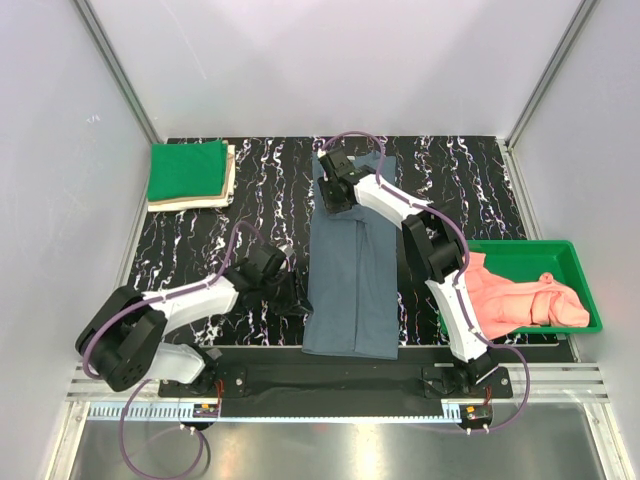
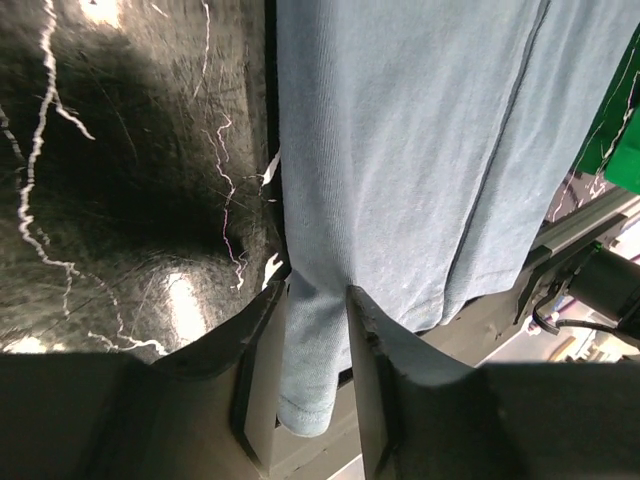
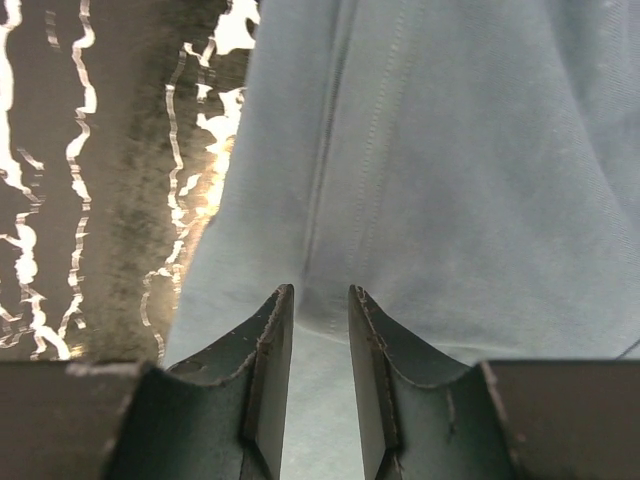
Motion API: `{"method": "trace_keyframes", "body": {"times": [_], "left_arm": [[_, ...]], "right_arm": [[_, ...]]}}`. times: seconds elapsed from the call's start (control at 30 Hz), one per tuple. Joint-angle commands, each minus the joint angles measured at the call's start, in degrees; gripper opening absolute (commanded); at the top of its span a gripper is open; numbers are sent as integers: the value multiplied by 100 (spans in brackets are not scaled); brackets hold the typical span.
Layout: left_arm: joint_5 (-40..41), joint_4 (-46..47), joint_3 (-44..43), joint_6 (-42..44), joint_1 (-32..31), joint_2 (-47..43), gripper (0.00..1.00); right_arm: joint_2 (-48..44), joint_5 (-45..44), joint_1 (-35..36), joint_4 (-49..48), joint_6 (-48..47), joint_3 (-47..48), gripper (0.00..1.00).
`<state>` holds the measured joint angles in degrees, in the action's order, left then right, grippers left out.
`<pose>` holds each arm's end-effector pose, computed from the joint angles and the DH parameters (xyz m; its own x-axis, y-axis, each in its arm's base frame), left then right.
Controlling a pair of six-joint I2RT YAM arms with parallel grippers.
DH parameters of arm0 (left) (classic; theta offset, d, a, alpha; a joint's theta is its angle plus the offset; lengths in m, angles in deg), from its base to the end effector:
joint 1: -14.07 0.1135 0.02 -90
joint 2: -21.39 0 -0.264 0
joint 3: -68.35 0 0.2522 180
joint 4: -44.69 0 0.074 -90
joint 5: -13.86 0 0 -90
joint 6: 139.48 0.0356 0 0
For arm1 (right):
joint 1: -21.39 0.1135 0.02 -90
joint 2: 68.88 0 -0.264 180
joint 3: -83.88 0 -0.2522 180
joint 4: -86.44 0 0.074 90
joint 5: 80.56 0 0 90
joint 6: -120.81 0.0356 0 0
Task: Fold and stack the t-shirts
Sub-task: Fold the tshirt
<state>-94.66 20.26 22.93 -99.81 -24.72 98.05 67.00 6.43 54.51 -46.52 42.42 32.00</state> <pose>0.1765 -0.1563 0.1506 -0.9756 -0.1523 -0.1581 -0.0271 0.7984 -0.6015 0.4387 0.2840 0.1737 -0.7751 -0.2657 -0.5733 -0.3719 0.9253 0.0740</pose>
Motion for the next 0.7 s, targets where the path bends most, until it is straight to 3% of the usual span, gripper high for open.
{"method": "trace_keyframes", "body": {"times": [0.0,0.33,0.53,0.67], "left_arm": [[270,-110,-279,137,-33,-266,37],[420,-347,-481,225,-33,-433,39],[516,-497,-666,365,-24,-363,40],[569,-550,-736,445,11,-257,40]], "right_arm": [[-123,-288,54,-49,-142,-64,35],[-26,-174,80,-32,-125,24,30],[-114,-323,71,-6,-203,85,0],[-158,-227,80,38,-186,112,0]]}}
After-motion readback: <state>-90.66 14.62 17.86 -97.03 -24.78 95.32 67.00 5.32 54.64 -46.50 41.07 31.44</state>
